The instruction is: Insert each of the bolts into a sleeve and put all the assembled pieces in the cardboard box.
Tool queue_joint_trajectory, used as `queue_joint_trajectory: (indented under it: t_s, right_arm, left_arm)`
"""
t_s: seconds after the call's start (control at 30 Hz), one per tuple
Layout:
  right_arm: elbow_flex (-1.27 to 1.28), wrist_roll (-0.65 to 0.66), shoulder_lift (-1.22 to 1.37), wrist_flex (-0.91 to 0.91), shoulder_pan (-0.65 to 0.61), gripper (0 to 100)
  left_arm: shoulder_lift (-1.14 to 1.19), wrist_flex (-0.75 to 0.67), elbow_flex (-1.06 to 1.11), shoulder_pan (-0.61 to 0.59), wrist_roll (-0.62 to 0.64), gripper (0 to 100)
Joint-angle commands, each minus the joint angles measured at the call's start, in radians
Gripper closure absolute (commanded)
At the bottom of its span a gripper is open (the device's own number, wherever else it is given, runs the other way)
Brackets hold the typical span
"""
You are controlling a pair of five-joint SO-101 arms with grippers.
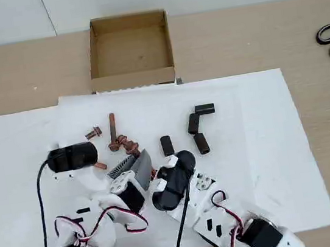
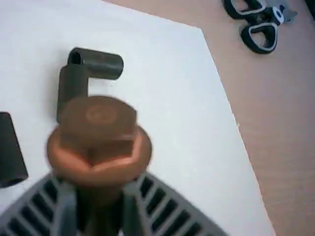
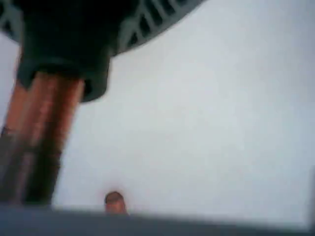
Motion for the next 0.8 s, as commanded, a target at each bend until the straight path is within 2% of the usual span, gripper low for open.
queue_joint_trajectory:
  t_s: [0.0, 0.23, 0.4, 0.6, 0.77]
  right_arm:
    - [-0.083, 0.009, -0.016, -0.025, 0.004, 99.5]
    - [-0.132, 0.009, -0.016, -0.025, 0.068, 99.5]
    - [-0.149, 0.011, -0.016, -0.025, 0.068, 99.5]
    - [-0.153, 0.063, -0.016, -0.044, 0.068, 99.5]
    - [-0.152, 0.087, -0.016, -0.074, 0.068, 99.5]
  left_arm:
    - [-0.008, 0.04, -0.012, 0.025, 0.002, 99]
    - [-0.005, 0.061, -0.012, 0.035, 0.0, 99]
    - [-0.003, 0.083, -0.005, 0.094, -0.037, 99]
    - [-0.003, 0.098, 0.042, 0.1, -0.117, 99]
    - [-0.003, 0.107, 0.047, 0.1, -0.123, 99]
